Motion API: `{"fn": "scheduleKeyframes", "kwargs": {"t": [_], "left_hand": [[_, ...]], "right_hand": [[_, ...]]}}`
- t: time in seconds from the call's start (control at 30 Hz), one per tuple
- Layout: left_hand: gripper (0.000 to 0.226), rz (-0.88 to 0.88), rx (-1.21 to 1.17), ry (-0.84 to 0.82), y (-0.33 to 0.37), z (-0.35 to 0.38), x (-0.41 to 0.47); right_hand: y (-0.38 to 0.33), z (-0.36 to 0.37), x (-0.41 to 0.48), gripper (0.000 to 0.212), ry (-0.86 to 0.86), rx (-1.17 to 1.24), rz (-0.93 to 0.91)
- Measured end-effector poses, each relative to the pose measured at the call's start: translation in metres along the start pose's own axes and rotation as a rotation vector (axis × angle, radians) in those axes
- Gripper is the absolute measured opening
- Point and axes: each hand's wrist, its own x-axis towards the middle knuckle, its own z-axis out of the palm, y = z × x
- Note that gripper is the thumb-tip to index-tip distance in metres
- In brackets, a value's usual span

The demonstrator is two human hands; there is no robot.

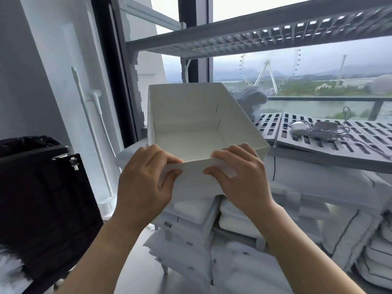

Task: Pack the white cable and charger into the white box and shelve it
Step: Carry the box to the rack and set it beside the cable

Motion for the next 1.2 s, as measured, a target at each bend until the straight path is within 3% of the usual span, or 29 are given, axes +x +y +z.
{"fn": "scheduleKeyframes", "kwargs": {"t": [0.33, 0.63, 1.2], "left_hand": [[0.007, 0.182, -0.184, 0.052, 0.026, 0.074, 0.054], [0.006, 0.299, -0.371, 0.022, 0.103, 0.159, 0.085], [0.007, 0.307, -0.433, 0.102, 0.345, 0.333, 0.165]], "right_hand": [[0.052, -0.048, 0.015, 0.017, 0.120, -0.242, 0.019], [0.114, -0.132, -0.001, 0.019, 0.134, -0.452, 0.084], [0.323, -0.353, 0.001, 0.020, 0.176, -0.528, 0.030]]}}
